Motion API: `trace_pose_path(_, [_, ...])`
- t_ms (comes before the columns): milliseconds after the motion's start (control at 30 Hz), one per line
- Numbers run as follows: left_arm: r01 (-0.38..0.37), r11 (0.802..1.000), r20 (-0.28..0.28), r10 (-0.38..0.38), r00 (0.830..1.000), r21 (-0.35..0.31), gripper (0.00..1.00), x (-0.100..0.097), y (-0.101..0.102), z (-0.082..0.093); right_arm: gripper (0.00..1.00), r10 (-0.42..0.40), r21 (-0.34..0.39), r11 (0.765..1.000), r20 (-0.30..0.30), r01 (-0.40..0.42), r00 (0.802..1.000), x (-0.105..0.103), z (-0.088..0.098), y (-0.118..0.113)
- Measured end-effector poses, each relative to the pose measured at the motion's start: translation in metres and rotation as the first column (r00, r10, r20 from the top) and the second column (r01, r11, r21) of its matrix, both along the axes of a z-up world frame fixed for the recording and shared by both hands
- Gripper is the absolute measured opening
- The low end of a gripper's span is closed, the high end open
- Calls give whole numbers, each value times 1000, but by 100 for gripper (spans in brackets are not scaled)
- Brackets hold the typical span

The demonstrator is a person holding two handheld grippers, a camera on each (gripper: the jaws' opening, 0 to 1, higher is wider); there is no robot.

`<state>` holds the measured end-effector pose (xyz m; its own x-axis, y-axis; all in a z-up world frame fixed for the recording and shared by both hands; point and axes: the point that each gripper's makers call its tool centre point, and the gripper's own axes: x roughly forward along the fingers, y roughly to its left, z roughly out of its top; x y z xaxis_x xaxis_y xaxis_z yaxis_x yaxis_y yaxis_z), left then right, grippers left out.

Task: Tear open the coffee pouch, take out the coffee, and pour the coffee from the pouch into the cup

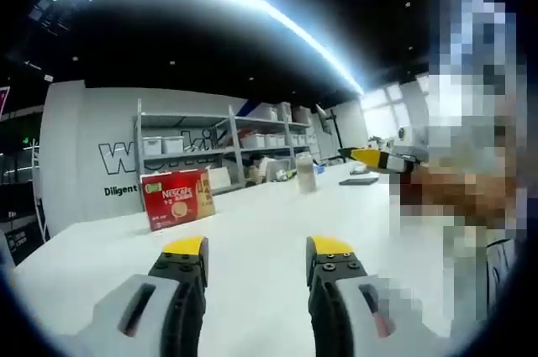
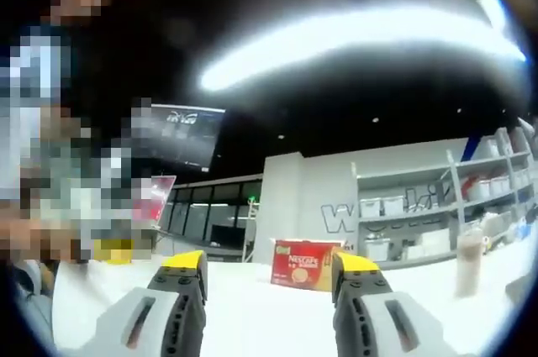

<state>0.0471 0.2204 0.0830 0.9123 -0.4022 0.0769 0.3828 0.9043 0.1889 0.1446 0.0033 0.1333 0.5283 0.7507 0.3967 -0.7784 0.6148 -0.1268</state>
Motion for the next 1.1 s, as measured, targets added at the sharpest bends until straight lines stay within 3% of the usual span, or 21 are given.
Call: trace_pose_path(1100, [8, 1000, 3, -8, 1000, 7, 49, 4, 7, -1, 58, 2, -2, 1000, 5, -2, 1000, -4, 0, 1])
